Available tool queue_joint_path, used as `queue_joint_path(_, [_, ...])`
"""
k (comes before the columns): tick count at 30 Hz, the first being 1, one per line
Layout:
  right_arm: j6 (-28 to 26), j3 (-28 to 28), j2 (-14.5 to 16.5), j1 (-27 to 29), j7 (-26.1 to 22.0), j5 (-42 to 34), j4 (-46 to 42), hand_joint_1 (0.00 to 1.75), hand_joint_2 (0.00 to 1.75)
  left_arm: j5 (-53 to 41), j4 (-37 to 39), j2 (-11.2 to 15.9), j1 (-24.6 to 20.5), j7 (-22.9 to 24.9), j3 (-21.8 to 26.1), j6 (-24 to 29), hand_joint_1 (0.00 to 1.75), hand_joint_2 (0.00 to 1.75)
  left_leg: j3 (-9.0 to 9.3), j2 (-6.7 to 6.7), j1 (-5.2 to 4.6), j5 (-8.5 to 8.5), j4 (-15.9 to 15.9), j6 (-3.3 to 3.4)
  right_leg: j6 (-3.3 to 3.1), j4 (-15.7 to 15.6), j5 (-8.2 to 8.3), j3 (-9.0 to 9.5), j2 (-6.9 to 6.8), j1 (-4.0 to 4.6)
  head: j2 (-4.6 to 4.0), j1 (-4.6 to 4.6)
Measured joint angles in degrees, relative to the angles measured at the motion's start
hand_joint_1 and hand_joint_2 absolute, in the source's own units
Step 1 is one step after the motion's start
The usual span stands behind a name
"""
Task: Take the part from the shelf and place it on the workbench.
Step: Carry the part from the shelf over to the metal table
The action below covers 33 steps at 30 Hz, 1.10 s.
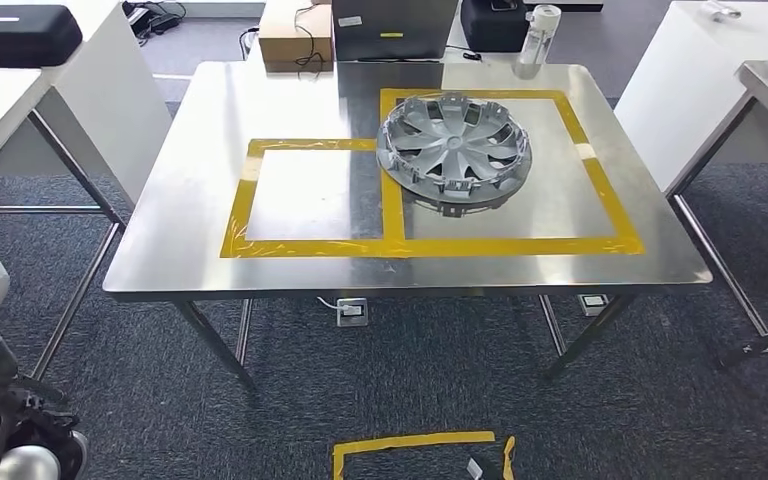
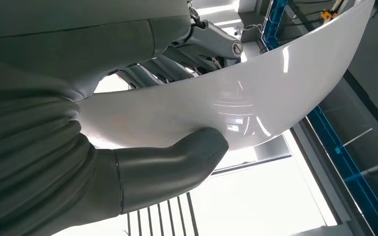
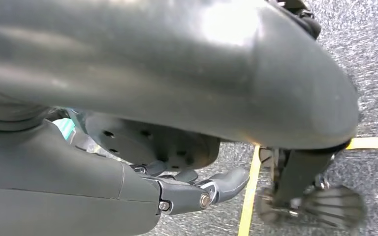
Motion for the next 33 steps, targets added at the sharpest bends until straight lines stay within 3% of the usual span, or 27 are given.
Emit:
queue_joint_path(2, [0.0,0.0,0.0,-0.1,1.1,0.1,0.0,0.00,0.00,0.7,0.0,0.3,0.0,0.2,0.3,-0.3,1.75,1.75,0.33,0.76,-0.20,-0.33,0.0,-0.56,-0.63,-4.1,1.09,1.81,-1.31,0.38,0.00,-0.02])
queue_joint_path(4, [0.1,0.0,-0.1,-0.1,1.4,0.1,0.0,0.00,0.00,1.3,0.0,0.6,0.0,0.1,0.6,-0.6,1.75,1.75,0.60,1.61,-0.20,-0.50,-0.2,-1.18,-1.27,-4.5,1.10,1.76,-0.46,0.53,0.00,-0.03])
queue_joint_path(6, [0.1,0.0,-0.1,-0.1,1.5,0.1,0.0,0.00,0.00,1.8,0.0,0.9,0.0,-0.2,0.8,-0.7,1.75,1.75,0.52,0.68,-0.03,-1.29,0.7,-1.82,-1.88,-5.0,1.40,2.06,0.57,0.27,0.00,-0.10])
queue_joint_path(8, [0.1,0.0,0.0,-0.1,1.7,0.1,0.0,0.00,0.00,2.1,0.1,1.4,0.1,-0.5,1.1,-0.7,1.75,1.75,-1.57,-1.77,0.19,-4.10,5.4,-2.34,-2.33,-5.3,1.62,2.37,1.60,-0.14,0.00,-0.28])
queue_joint_path(10, [0.1,0.0,0.0,-0.2,1.8,0.2,0.0,0.00,0.00,2.4,0.2,1.7,0.5,-0.5,1.2,-0.7,1.75,1.75,-5.10,-2.86,0.27,-7.17,12.5,-2.66,-2.50,-5.3,1.62,2.37,2.80,-0.26,0.00,-0.37])
queue_joint_path(11, [0.1,0.0,0.0,-0.2,1.8,0.2,0.0,0.00,0.00,2.5,0.3,1.8,0.7,-0.5,1.3,-0.7,1.75,1.75,-6.26,-2.94,0.28,-7.50,14.6,-2.74,-2.50,-5.2,1.61,2.38,3.44,-0.27,-0.01,-0.38])
queue_joint_path(12, [0.1,0.0,0.0,-0.1,1.8,0.2,0.0,0.00,0.00,2.5,0.4,1.8,0.9,-0.5,1.3,-0.7,1.75,1.75,-6.48,-2.99,0.30,-6.75,14.7,-2.75,-2.48,-5.2,1.61,2.39,4.13,-0.28,-0.01,-0.37])
queue_joint_path(14, [0.1,0.0,0.0,-0.1,1.8,0.2,0.0,0.00,0.00,2.8,0.5,2.0,1.0,-0.5,1.4,-0.7,1.75,1.75,-3.91,-3.90,0.42,-2.81,8.8,-2.64,-2.31,-5.0,1.56,2.43,5.60,-0.36,-0.01,-0.38])
queue_joint_path(16, [0.2,0.0,0.0,-0.2,1.8,0.1,0.0,0.00,0.00,2.9,0.5,2.0,1.0,-0.4,1.5,-0.7,1.75,1.75,-0.74,-6.16,0.60,-0.27,2.0,-2.46,-1.77,-4.6,1.49,2.22,6.97,-0.36,-0.01,-0.37])
queue_joint_path(18, [0.2,0.0,0.0,-0.2,1.8,0.0,0.0,0.00,0.00,3.1,0.5,2.1,1.0,-0.3,1.5,-0.7,1.75,1.75,0.25,-7.05,0.57,-0.17,-0.2,-2.17,-1.04,-4.6,1.60,1.86,8.04,-0.47,-0.01,-0.35])
queue_joint_path(19, [0.2,0.0,0.0,-0.1,1.8,0.0,0.0,0.00,0.00,3.1,0.5,2.1,1.0,-0.2,1.6,-0.7,1.75,1.75,0.30,-6.55,0.50,-0.05,-0.3,-1.91,-0.64,-4.7,1.71,1.75,8.50,-0.56,-0.01,-0.34])
queue_joint_path(20, [0.2,0.0,0.0,0.0,1.8,-0.1,0.0,0.00,0.00,3.2,0.5,2.1,0.9,-0.1,1.6,-0.7,1.75,1.75,0.39,-6.06,0.51,0.08,-0.4,-1.55,-0.32,-4.7,1.73,1.66,8.45,-0.67,-0.01,-0.33])
queue_joint_path(22, [0.2,0.0,0.0,0.1,1.9,-0.3,0.0,0.00,0.00,3.5,0.5,2.2,0.9,0.1,1.6,-0.7,1.75,1.75,0.58,-5.20,0.60,0.34,-0.8,-0.82,0.27,-2.6,0.38,0.71,6.31,-0.55,-0.01,-0.11])
queue_joint_path(24, [0.2,0.0,-0.1,0.0,2.1,-0.5,0.0,0.00,0.00,3.8,0.5,2.3,1.0,0.4,1.6,-0.7,1.75,1.75,0.67,-4.38,0.60,0.39,-0.9,-0.41,0.63,3.7,-2.96,-2.20,3.48,-0.42,-0.01,0.12])
queue_joint_path(25, [0.2,0.0,-0.1,0.0,2.1,-0.5,0.0,0.00,0.00,4.0,0.5,2.3,1.0,0.5,1.6,-0.7,1.75,1.75,0.66,-3.96,0.57,0.35,-0.9,-0.30,0.76,7.5,-4.55,-4.04,2.90,-0.44,-0.01,0.14])
queue_joint_path(26, [0.3,0.0,-0.1,-0.1,1.8,-0.5,0.0,0.00,0.00,4.1,0.6,2.4,1.1,0.6,1.6,-0.7,1.75,1.75,0.66,-3.57,0.54,0.30,-0.9,-0.27,0.82,10.2,-5.33,-5.37,2.64,-0.46,-0.01,0.13])
queue_joint_path(27, [0.3,0.0,-0.1,-0.1,1.6,-0.5,0.0,0.00,0.00,4.2,0.6,2.5,1.1,0.7,1.6,-0.8,1.75,1.75,0.68,-3.24,0.53,0.22,-0.8,-0.28,0.83,11.0,-5.05,-5.77,2.53,-0.46,-0.01,0.14])
queue_joint_path(28, [0.3,0.0,-0.1,0.0,1.4,-0.5,0.0,0.00,0.00,4.3,0.7,2.5,1.1,0.7,1.6,-0.8,1.75,1.75,0.72,-2.98,0.53,0.13,-0.7,-0.33,0.77,9.5,-3.81,-5.05,2.45,-0.46,0.00,0.14])
queue_joint_path(31, [0.3,0.0,-0.2,0.1,1.9,-0.5,0.0,0.00,0.00,4.3,0.7,2.6,1.0,0.9,1.6,-0.8,1.75,1.75,0.87,-2.58,0.39,-0.25,-0.5,-0.81,0.18,-1.5,0.77,0.49,1.83,-0.30,-0.01,0.13])
queue_joint_path(33, [0.2,0.0,-0.2,0.1,2.5,-0.6,0.0,0.00,0.00,4.3,0.7,2.7,1.0,1.0,1.6,-1.0,1.75,1.75,0.87,-2.48,0.11,-0.52,-0.4,-1.00,-0.26,-4.6,1.27,1.98,1.60,-0.17,-0.01,0.10])
